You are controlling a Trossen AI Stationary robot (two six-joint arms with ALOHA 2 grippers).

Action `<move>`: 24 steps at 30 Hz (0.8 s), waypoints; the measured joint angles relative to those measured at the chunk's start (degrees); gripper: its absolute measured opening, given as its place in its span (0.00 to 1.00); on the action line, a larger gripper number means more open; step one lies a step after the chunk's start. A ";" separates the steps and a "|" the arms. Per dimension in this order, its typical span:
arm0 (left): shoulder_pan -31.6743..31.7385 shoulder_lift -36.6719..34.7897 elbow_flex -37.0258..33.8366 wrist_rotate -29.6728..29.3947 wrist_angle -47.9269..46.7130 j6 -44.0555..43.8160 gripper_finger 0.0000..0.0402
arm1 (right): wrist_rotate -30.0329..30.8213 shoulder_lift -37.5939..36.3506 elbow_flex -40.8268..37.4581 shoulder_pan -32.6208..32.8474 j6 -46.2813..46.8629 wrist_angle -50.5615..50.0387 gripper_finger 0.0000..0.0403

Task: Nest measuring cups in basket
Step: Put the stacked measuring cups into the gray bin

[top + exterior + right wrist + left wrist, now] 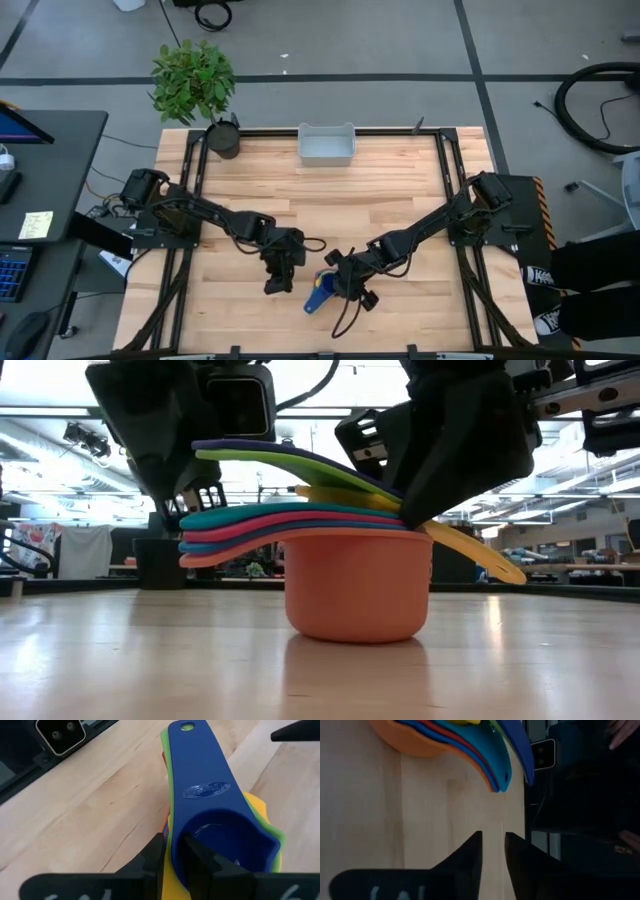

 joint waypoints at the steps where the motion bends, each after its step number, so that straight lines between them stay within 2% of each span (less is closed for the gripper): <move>1: -0.19 0.00 0.00 -0.01 0.20 -0.55 0.23 | 0.00 0.00 0.00 0.00 -0.66 0.00 0.16; 7: -3.41 0.00 0.00 -4.06 0.53 1.90 0.32 | -0.24 0.00 0.00 -0.02 -1.33 -0.02 0.16; 12: -6.94 0.00 0.00 -10.80 2.98 1.55 0.36 | -0.31 0.00 0.00 -0.11 -1.20 -0.02 0.16; 18: -9.06 0.29 0.00 -23.85 3.11 -9.25 0.36 | -0.28 0.00 0.00 -0.10 -1.59 -0.23 0.16; 24: -12.74 2.09 -0.02 -28.75 4.27 -21.28 0.36 | -0.28 0.00 0.02 -0.09 -2.03 -0.79 0.16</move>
